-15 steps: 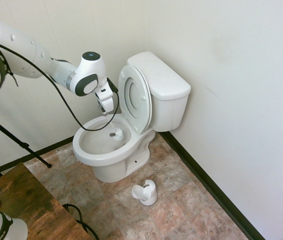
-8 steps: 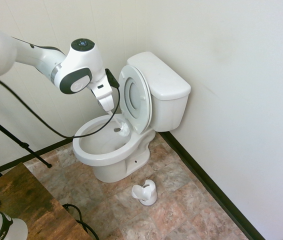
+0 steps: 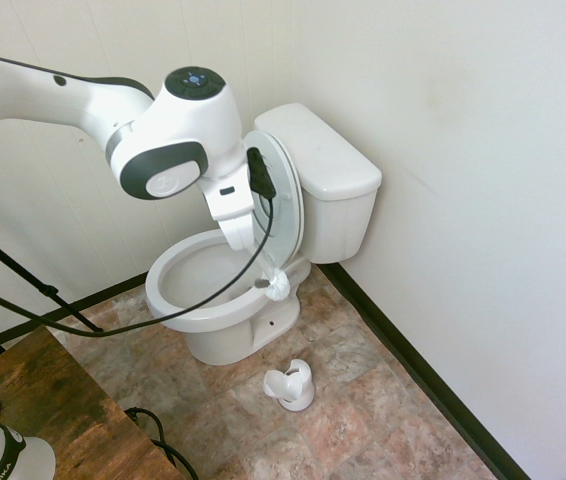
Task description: Clean the toilet
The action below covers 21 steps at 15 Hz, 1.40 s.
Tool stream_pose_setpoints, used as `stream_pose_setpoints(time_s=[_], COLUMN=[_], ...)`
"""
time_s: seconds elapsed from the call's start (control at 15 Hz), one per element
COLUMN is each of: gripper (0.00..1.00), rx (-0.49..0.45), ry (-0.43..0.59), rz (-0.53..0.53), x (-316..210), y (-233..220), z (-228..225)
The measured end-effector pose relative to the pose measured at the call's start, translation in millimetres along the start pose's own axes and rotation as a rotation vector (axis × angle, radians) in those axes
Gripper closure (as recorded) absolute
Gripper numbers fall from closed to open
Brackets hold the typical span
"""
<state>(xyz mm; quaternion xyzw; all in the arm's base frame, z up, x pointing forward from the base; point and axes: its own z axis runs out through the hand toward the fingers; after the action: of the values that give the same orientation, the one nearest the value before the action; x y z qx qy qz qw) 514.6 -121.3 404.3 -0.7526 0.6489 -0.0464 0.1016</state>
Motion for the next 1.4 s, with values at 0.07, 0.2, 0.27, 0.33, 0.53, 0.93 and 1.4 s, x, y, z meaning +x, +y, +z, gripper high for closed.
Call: stream_pose_setpoints(time_s=[0.07,0.2,0.27,0.33,0.53,0.93,1.4], gripper=[1.00,1.00,1.00,1.00,1.00,1.00,1.00], rx=[-0.024,-0.064,-0.080,-0.097,-0.154,-0.254,-0.306], ry=[0.004,0.008,0.011,0.012,0.008,-0.017,-0.058], rz=[0.018,0.047,0.057,0.064,0.072,0.075,0.091], x=[15,38,47,54,64,78,87], y=[-3,-8,-9,-10,-9,-21,-26], z=[15,41,52,63,101,196,269])
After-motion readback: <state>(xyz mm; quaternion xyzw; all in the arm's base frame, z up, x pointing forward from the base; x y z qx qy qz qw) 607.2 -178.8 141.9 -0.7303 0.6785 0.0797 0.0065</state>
